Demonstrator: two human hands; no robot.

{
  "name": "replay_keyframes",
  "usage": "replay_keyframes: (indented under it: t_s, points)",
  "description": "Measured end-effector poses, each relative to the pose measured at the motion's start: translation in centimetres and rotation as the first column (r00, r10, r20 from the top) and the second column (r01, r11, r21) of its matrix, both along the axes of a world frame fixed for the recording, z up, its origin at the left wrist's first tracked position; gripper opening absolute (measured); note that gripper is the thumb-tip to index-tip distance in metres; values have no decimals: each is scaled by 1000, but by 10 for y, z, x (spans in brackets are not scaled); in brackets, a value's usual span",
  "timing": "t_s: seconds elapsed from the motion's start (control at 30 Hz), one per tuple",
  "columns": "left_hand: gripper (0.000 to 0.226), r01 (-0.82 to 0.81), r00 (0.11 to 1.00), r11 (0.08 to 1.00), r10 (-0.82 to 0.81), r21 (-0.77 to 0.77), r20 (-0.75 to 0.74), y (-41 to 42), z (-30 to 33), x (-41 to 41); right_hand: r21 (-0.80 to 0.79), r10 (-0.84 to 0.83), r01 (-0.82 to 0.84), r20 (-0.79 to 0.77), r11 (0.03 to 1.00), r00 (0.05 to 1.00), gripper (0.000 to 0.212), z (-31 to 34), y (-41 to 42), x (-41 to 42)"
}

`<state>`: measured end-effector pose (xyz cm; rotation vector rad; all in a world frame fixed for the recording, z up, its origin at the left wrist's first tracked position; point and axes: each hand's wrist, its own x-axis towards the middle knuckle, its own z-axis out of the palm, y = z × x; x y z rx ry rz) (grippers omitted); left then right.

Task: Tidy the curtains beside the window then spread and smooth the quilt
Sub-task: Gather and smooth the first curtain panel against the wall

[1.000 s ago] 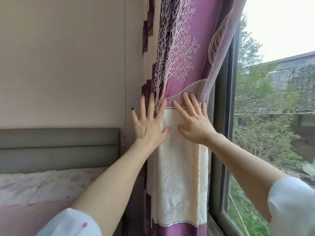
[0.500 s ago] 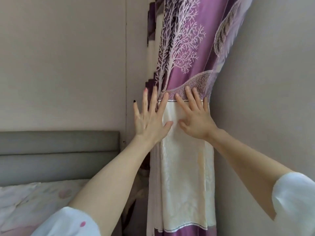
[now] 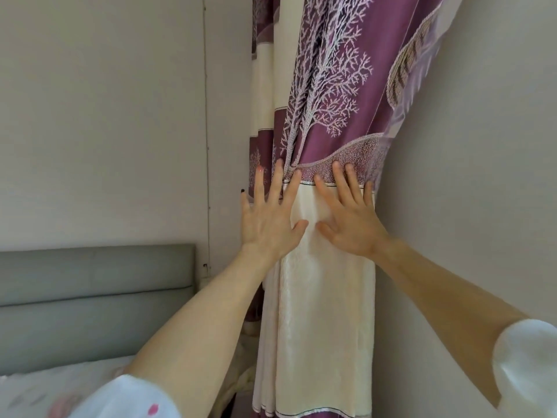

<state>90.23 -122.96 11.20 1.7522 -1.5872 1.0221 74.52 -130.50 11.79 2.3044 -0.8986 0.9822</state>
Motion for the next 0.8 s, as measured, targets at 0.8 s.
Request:
replay_keyframes:
  t_s: [0.8]
  points:
    - [85,-11,999,997,8,-80,-33,-348,-1,211,-42,25,-27,-49,999,998,85,12,-353,212]
